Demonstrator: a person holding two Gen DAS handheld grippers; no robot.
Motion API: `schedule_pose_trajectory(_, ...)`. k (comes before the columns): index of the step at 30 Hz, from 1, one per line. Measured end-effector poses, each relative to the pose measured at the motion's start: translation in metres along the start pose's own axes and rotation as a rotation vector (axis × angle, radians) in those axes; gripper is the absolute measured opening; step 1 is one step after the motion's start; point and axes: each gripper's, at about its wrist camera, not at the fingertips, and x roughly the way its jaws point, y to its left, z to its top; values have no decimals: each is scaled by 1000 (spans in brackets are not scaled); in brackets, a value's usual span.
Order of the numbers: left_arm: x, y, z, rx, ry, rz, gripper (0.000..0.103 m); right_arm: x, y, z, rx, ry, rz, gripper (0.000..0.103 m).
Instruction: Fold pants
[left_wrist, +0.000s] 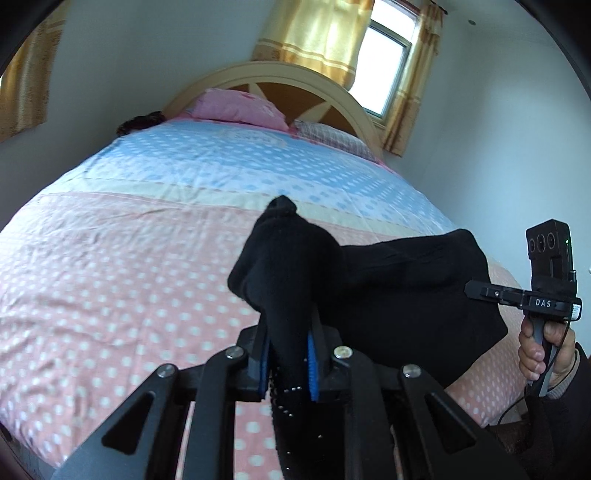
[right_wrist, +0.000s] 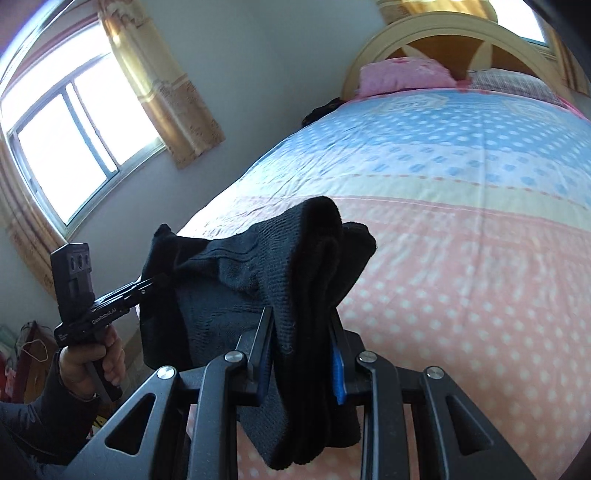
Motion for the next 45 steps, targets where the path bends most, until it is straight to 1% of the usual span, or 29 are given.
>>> schedule_pose_trajectory(4, -7, 21, 2, -10, -23, 57, 16, 28, 15, 13, -22, 18, 6, 27)
schedule_pose_trajectory(11, -9, 49, 0, -17, -52, 147, 16, 66, 25, 25, -29, 40, 11, 27)
schedule_pose_trajectory(15, -7, 62, -3, -24, -51, 177, 16, 82, 22, 26, -3, 53, 18, 27)
schedule_pose_trajectory(17, -1, 70, -6, -43, -38, 181, 16, 91, 17, 25, 16, 68, 18, 27)
schedule_pose_trajectory(21, 5, 75, -15, -49, -14, 189, 16, 106, 4, 19, 58, 91, 9, 28)
schedule_pose_trajectory(23, 12, 77, -20, -51, -1, 199, 18, 112, -6, 16, 89, 93, -13, 30)
schedule_pose_trajectory(24, 14, 77, -22, -42, 7, 212, 24, 114, -10, 14, 98, 100, -23, 37)
schedule_pose_trajectory(25, 17, 76, -24, -26, 14, 242, 32, 117, -13, 13, 108, 111, -44, 44)
schedule_pose_trajectory(26, 19, 77, -25, -15, 16, 270, 39, 118, -15, 12, 113, 112, -60, 46)
schedule_pose_trajectory(27, 20, 77, -27, -9, 14, 303, 56, 114, -17, 10, 118, 100, -61, 47)
schedule_pose_trajectory(28, 22, 79, -31, -9, 14, 330, 66, 110, -17, 10, 119, 89, -62, 47)
schedule_pose_trajectory(29, 22, 82, -35, -18, 14, 333, 68, 104, -16, 9, 113, 75, -81, 47)
schedule_pose_trajectory(31, 19, 88, -34, -43, 19, 317, 69, 87, -11, 9, 90, 31, -158, 48)
schedule_pose_trajectory(32, 17, 89, -34, -43, 22, 317, 70, 79, -8, 9, 88, 10, -180, 49)
schedule_pose_trajectory(35, 1, 84, -31, -18, 23, 358, 74, 49, 5, 4, 89, -53, -244, 50)
schedule_pose_trajectory(37, -15, 81, -32, -22, 11, 345, 74, 32, 18, 0, 72, -84, -278, 50)
schedule_pose_trajectory(38, -20, 81, -32, -27, 5, 344, 74, 21, 30, -5, 55, -104, -283, 51)
schedule_pose_trajectory(40, -37, 75, -30, -30, -19, 336, 77, 5, 48, -10, 25, -134, -278, 59)
schedule_pose_trajectory(43, -62, 64, -29, -10, -56, 336, 77, -19, 83, -22, -39, -185, -271, 60)
schedule_pose_trajectory(45, -76, 56, -27, 2, -84, 322, 78, -30, 103, -28, -77, -209, -263, 60)
